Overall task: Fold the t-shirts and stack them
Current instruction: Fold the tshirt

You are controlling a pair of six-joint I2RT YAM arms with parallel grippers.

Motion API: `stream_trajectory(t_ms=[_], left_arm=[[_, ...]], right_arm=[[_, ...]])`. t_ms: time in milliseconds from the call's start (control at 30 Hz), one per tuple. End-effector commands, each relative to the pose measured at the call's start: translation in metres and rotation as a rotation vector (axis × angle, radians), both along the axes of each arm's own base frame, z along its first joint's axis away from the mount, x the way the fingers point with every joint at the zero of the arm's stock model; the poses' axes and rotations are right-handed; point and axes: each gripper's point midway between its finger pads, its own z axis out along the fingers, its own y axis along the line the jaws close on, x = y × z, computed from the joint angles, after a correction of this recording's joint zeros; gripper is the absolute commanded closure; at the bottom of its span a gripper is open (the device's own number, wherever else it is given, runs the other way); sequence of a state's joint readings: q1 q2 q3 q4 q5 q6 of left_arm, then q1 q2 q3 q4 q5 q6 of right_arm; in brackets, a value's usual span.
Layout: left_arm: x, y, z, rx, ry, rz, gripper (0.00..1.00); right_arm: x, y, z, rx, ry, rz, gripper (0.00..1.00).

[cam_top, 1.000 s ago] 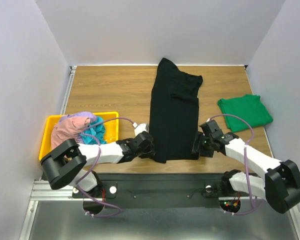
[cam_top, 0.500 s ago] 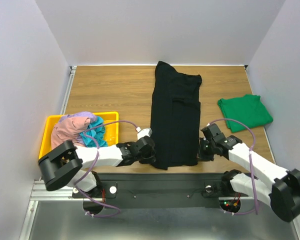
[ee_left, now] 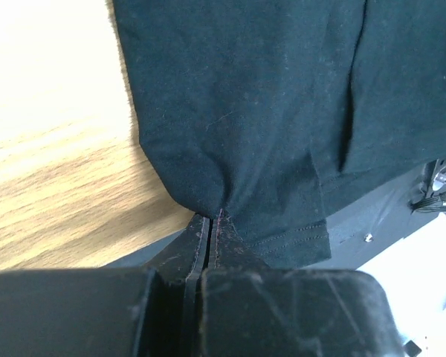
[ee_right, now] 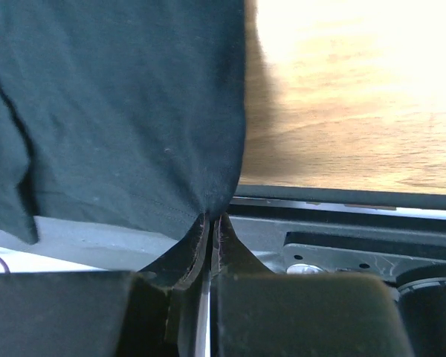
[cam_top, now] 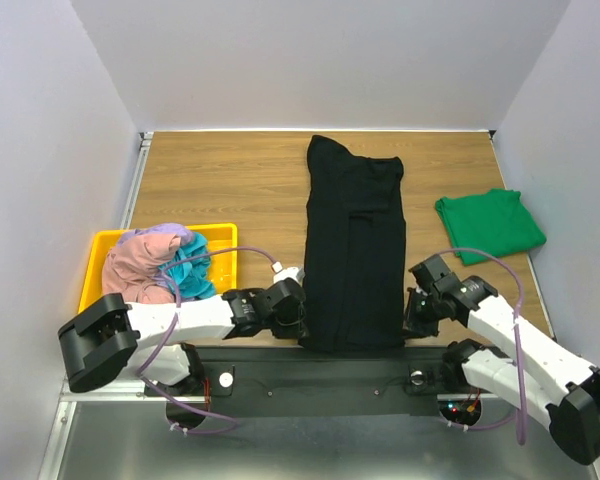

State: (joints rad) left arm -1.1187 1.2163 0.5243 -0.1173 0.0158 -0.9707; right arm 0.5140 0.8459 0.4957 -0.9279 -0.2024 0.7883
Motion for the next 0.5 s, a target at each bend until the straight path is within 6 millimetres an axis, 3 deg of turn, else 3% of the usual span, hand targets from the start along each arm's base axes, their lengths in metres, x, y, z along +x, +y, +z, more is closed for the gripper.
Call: stream_trajectory(t_ms=[0, 200, 233, 333, 467], left_arm=[[0.011, -0.021, 0.022, -0.040, -0.057, -0.033, 1.00], [0.051, -0.031, 0.045, 0.003, -0.189, 0.002, 1.00], [0.066, -0.033, 0.051, 0.010, -0.217, 0.023, 1.00], [0.099, -0.028, 0.060, 0.031, -0.255, 0.113, 1.00], [0.131, -0.031, 0.076, 0.005, -0.316, 0.164, 1.00]], right_arm=[[0.040, 0.005, 0.028, -0.026, -0.156, 0.003, 1.00], [0.098, 0.004, 0.051, -0.085, -0.361, -0.083, 1.00], [0.110, 0.004, 0.058, -0.093, -0.407, -0.104, 1.00], [0.132, 0.016, 0.064, -0.057, -0.477, -0.097, 1.00], [0.162, 0.014, 0.065, -0.116, -0.543, -0.150, 1.00]])
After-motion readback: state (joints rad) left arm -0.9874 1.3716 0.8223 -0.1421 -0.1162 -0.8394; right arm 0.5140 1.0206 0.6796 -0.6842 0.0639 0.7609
